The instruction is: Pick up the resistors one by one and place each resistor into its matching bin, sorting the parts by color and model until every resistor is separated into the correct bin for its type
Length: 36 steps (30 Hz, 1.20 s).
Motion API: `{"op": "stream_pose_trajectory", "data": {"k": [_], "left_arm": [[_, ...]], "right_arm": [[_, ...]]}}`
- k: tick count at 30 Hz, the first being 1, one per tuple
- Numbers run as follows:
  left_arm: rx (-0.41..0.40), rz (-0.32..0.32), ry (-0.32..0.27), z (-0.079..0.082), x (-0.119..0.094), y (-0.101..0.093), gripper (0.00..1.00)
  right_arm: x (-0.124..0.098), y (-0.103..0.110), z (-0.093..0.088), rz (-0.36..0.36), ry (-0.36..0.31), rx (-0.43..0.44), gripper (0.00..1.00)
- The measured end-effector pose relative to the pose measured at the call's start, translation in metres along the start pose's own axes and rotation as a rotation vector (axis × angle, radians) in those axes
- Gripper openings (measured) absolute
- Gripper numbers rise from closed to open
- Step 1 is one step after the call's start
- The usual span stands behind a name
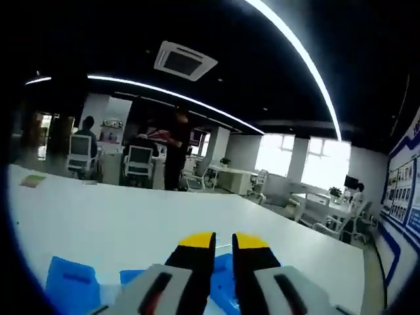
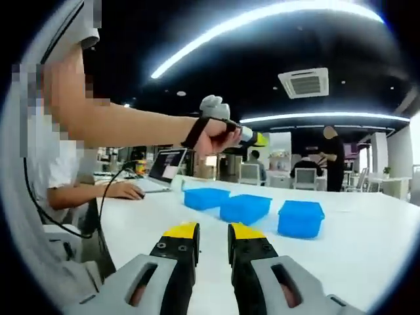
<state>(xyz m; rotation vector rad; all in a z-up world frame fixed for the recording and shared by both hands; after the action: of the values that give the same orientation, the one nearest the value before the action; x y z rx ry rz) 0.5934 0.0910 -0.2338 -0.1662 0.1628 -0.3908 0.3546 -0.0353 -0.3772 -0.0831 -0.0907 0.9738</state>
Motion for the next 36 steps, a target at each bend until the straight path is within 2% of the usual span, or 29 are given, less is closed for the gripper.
{"op": "stream_pose_trajectory", "data": {"k": [5, 9, 11, 13, 16, 19, 20, 23, 28, 32, 33, 36], "left_arm": [[-0.001, 0.009, -0.055, 0.019, -0.036, 0.008, 0.13], [-0.016, 0.031, -0.108, 0.029, -0.066, 0.026, 0.13], [-0.028, 0.043, -0.139, 0.041, -0.073, 0.059, 0.13], [-0.024, 0.056, -0.177, 0.048, -0.085, 0.067, 0.13], [0.005, 0.053, -0.235, 0.058, -0.096, 0.073, 0.13], [0.112, -0.001, -0.284, 0.063, -0.114, 0.069, 0.13], [0.148, -0.017, -0.288, 0.061, -0.119, 0.067, 0.13], [0.24, -0.068, -0.224, 0.042, -0.129, 0.063, 0.11], [0.363, -0.042, -0.193, 0.003, -0.146, 0.067, 0.12], [0.354, -0.046, -0.163, -0.021, -0.157, 0.07, 0.13], [0.359, -0.044, -0.145, -0.027, -0.159, 0.071, 0.14], [0.453, -0.014, -0.074, -0.044, -0.165, 0.076, 0.17]], "right_arm": [[-0.001, 0.001, -0.001, 0.012, -0.003, -0.01, 0.2], [0.002, 0.0, -0.003, 0.005, -0.005, 0.0, 0.2], [0.004, 0.0, -0.004, 0.003, -0.004, 0.002, 0.2], [0.005, -0.002, -0.002, -0.004, -0.01, -0.001, 0.2], [0.004, -0.006, 0.001, -0.02, -0.019, -0.009, 0.2], [0.0, -0.015, 0.001, -0.046, -0.01, -0.018, 0.2], [-0.001, -0.017, 0.0, -0.053, 0.002, -0.023, 0.2], [-0.003, -0.022, -0.004, -0.055, 0.044, -0.034, 0.2], [-0.002, -0.028, -0.005, -0.029, 0.096, -0.039, 0.2], [0.002, -0.028, -0.005, 0.035, 0.144, -0.052, 0.2], [0.005, -0.028, -0.007, 0.056, 0.153, -0.044, 0.2], [0.012, -0.029, -0.013, 0.103, 0.192, -0.033, 0.2]]}}
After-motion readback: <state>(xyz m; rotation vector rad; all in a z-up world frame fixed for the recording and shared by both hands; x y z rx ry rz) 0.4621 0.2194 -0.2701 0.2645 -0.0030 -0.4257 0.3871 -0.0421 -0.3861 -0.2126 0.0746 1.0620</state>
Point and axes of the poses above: the point that each gripper's makers call its tool centre point, and the gripper's own axes: x roughly forward along the fingers, y roughly to its left, z roughly out of its top, the point moved 5 cm from there along -x, roughly backward along the fingers, and after that the axes turned 11 degrees about z, right-handed, at the moved point
